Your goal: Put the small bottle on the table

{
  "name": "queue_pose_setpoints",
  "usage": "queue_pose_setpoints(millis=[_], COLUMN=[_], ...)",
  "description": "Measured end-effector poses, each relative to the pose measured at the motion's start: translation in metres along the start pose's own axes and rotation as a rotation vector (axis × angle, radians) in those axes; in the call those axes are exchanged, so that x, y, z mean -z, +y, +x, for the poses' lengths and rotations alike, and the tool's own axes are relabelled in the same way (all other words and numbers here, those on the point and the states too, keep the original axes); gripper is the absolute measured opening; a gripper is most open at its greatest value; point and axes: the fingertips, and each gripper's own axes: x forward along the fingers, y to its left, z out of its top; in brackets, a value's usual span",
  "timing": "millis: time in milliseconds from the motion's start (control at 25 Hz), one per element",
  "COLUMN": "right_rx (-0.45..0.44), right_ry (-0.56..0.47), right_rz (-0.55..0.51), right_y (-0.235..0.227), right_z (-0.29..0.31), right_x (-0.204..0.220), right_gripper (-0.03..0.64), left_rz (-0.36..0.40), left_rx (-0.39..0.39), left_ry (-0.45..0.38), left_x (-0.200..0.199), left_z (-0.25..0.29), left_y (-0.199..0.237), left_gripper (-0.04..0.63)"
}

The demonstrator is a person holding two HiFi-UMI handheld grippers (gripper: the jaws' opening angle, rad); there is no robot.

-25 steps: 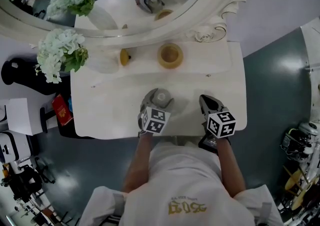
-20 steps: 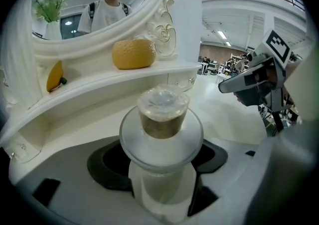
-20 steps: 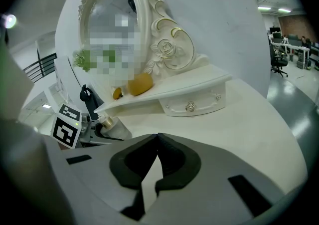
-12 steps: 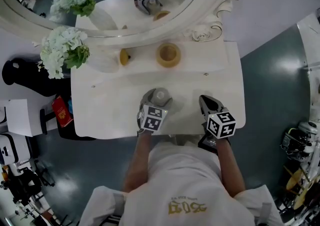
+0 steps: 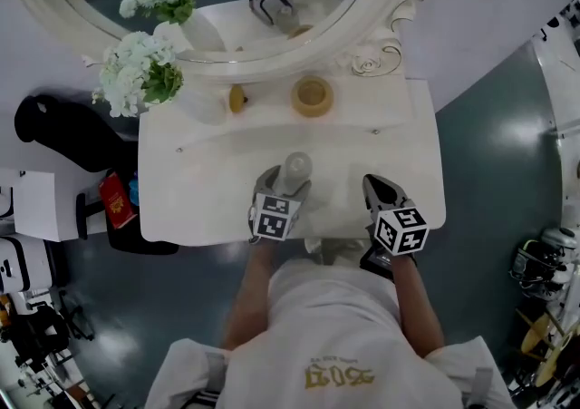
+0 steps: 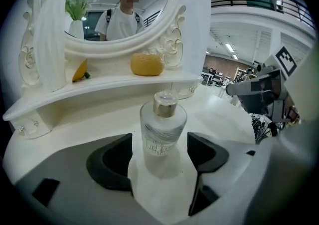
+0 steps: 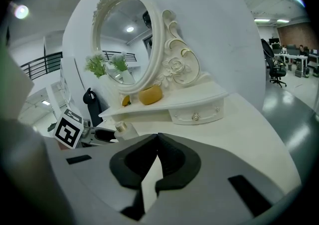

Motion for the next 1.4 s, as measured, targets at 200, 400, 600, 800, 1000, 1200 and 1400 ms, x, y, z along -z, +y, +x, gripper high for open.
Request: queue_pose_setpoints(millis=[200,400,600,800,1000,1200,1400], right_rx=[0.007,-0.003,-0.014,-0.018,-0.034,-0.047,-0.053], right_ry=[-0.045,-0.080,-0.115,-0.150,-0.174,-0.175,-0.167], right_rz=[-0.017,-0.047,-0.063,-0.043,-0.023,-0.025,-0.015], right_y=[0.012,0.032,0.046,0.052,0.060,0.067,0.064], right_z=[-0.012,-0.021,-0.027,-0.033,-0.039,-0.041,-0.041], right_x=[-0.005,-0.013,-0.021,-0.031,-0.037,-0.036,-0.032], right_gripper=[0.014,0.014,0.012,0.014,0.014,0.014,0.014], left_rz=[-0.009,-0.066,-0.187,-0.181,-0.153,-0.125,-0.120], left_rx=[-0.016,-0.008,0.045,0.062,0.042,0.037,0.025], left_ry=[-0.053,-0.138,-0.300,-0.409,-0.374,-0.337,-0.325], left_x=[-0.005,-0.017,-0.056,-0.080,-0.066,-0.058,-0.056], left_z=[-0.027,-0.055,-0.088,-0.114,-0.117,-0.114,-0.111], left_y=[0.003,-0.001,-0.004,-0.004,-0.006,-0.008,-0.009], left_gripper=[0.335,0.299,0.254,0.129,0.014,0.014,0.014])
